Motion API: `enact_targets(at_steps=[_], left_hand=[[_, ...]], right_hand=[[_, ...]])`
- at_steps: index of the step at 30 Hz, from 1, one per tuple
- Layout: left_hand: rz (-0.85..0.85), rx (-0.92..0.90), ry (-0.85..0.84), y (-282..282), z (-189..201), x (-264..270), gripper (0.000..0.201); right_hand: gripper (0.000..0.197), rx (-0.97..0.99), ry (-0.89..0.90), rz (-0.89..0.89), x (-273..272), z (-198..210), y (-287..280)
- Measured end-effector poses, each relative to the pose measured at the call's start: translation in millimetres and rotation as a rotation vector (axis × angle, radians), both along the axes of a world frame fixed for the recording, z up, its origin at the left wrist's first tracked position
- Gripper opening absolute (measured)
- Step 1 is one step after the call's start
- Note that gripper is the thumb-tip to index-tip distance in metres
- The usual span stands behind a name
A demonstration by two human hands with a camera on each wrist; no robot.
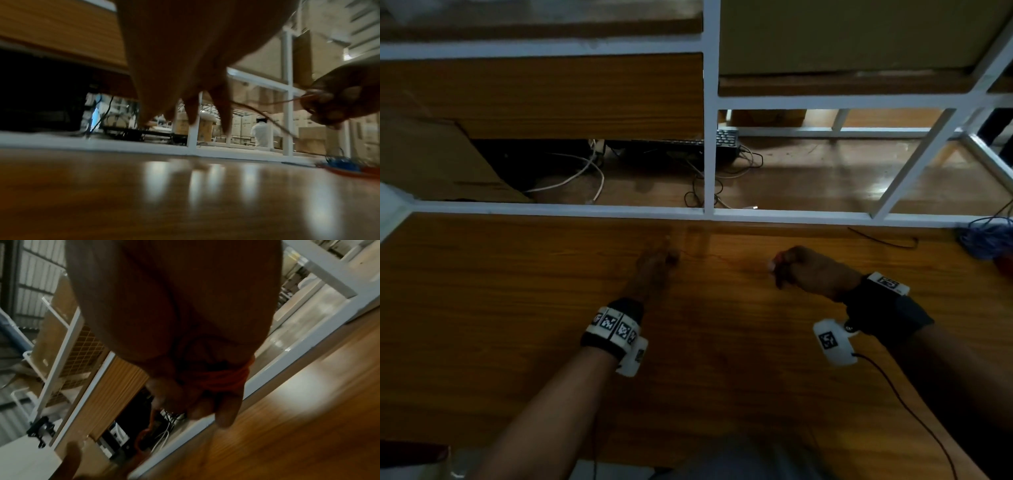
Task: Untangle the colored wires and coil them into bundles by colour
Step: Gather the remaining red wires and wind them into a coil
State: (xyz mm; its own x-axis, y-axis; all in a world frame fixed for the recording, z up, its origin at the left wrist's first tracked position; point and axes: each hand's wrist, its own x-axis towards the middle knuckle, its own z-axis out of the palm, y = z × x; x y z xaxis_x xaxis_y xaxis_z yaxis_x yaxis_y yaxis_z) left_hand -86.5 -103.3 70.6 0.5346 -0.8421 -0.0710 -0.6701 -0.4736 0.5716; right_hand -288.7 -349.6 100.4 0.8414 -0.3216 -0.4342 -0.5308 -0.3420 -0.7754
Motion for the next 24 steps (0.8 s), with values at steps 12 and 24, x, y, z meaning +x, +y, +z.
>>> enact_targets(at_steps=[12,24], left_hand=[[0.213,-0.371,0.471,-52.6,20.6,4.7,0.021],[0.135,-0.461,1.008,-8.7,-41.1,-21.5,0.022]], right_hand=[[0.026,1.018,0.012,0.600,3.1,28.7,82.7],[0.026,1.023,-1.168,-0.735,53.3,64.4,-12.0]])
